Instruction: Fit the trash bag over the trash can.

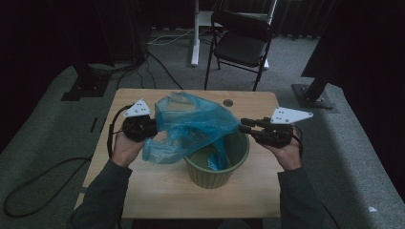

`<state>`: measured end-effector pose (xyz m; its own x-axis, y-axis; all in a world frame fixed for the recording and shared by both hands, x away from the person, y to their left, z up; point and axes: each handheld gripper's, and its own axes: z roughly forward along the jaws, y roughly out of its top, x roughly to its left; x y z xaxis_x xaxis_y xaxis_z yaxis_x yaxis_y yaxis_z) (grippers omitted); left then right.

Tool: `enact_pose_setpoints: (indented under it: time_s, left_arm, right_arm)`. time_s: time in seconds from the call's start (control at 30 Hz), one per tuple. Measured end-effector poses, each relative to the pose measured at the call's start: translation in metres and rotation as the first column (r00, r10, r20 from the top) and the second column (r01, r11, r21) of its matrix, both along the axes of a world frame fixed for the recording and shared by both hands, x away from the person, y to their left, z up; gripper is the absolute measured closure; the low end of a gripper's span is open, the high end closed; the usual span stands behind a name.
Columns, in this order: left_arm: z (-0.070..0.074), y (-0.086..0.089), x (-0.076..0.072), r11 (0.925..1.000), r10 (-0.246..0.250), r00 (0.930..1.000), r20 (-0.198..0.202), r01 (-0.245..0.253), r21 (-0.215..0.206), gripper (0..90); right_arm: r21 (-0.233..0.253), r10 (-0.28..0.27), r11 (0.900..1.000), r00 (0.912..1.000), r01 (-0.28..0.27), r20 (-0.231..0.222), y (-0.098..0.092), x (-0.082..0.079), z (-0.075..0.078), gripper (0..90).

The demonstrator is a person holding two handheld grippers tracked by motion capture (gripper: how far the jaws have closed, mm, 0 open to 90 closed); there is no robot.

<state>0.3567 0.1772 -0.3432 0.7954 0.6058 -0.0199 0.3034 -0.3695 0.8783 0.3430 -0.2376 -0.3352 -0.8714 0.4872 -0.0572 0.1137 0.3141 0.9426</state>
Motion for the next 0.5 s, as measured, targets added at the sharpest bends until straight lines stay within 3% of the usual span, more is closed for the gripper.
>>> enact_pose_setpoints:
  time_s: [0.37,0.5]
  left_arm:
    - [-0.001,-0.011,0.001,0.9996,-0.022,0.9997,0.006,0.022,0.018,89.6]
    - [-0.002,-0.014,0.0,0.9993,-0.032,0.9994,0.008,0.032,0.021,89.6]
  right_arm:
    - [0.018,0.0,1.0,0.9993,-0.001,0.037,0.007,0.002,0.018,64.3]
    - [-0.003,-0.004,1.0,0.9988,0.004,0.049,0.015,0.006,0.024,64.3]
